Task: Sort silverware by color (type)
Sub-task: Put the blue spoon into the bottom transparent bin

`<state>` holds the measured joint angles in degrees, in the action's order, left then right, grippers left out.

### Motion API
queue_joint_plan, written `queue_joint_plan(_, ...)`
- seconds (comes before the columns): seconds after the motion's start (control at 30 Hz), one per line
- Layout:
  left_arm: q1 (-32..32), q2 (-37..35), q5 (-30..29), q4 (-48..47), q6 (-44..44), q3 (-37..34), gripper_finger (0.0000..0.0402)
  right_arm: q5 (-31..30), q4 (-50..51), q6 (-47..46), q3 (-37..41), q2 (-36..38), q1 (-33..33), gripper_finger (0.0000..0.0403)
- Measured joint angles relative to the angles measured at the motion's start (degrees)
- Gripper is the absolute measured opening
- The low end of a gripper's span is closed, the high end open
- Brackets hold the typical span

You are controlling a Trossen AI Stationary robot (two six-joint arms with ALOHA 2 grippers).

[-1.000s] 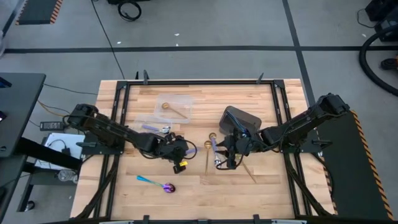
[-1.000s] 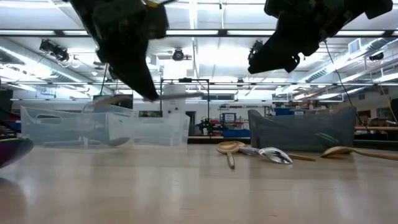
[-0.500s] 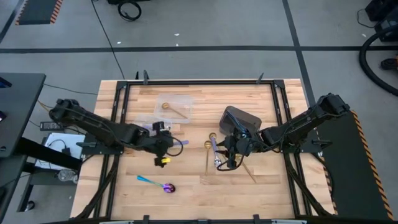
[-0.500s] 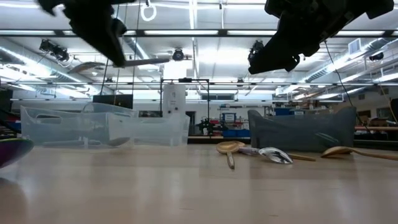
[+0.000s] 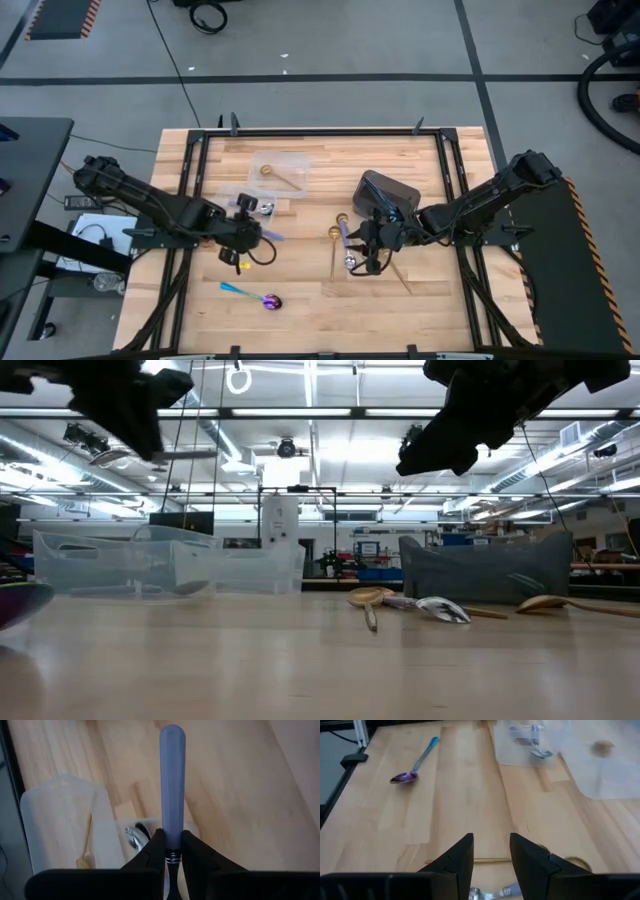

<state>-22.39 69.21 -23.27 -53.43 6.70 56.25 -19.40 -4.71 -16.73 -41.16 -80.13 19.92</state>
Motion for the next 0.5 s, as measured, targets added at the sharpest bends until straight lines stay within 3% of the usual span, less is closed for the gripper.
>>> queue_joint_plan(0.23,1.0,0.0,-5.9,12.2,3.0,0.0,0.0046,-0.7,-13.9,13.3,0.0,-4.3,0.1,0.0137)
queue_joint_plan(0.5,1.1,0.0,-9.3,29.2,9.1,0.0,0.0046,-6.3,-27.7,30.1,0.0,-5.0,0.0,0.0149)
